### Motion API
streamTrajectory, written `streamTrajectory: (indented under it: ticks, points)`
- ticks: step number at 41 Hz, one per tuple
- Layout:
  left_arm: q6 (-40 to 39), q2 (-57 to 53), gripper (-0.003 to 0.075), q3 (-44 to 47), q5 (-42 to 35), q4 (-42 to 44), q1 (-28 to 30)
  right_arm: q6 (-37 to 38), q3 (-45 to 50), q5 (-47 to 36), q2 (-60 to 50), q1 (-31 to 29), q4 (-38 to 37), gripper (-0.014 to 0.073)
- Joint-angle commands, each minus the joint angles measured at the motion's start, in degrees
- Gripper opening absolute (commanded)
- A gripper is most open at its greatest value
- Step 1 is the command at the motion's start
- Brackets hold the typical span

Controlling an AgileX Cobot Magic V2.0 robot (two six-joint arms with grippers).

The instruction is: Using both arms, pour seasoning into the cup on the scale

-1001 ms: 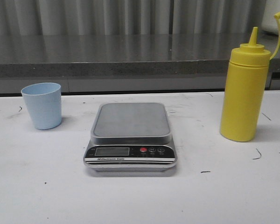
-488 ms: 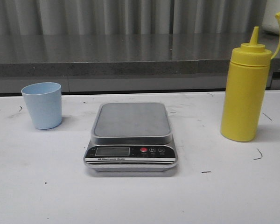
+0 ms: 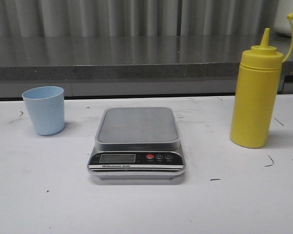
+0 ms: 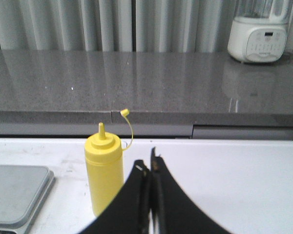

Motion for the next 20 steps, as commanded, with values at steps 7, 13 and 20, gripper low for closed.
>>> streamTrajectory:
  ticks: [7,13,20]
  points:
    - [-0.33,10.27,-0.002,-1.26,2.92,0.0,-0.39,-0.47,-2.72,-0.34,10.02,-0.35,-0.56,-0.0067]
    - [-0.33,14.35,-0.002,0.68,2.92,0.0,-0.39,-0.47,-2.72,-0.34,14.06,-0.35,-0.56,-0.0067]
    - [-0.33,18.26,-0.002,1.45,2.78,0.0,-0.39,-0.47,-2.67,0.42,17.83,-0.35,-0.56,-0.0067]
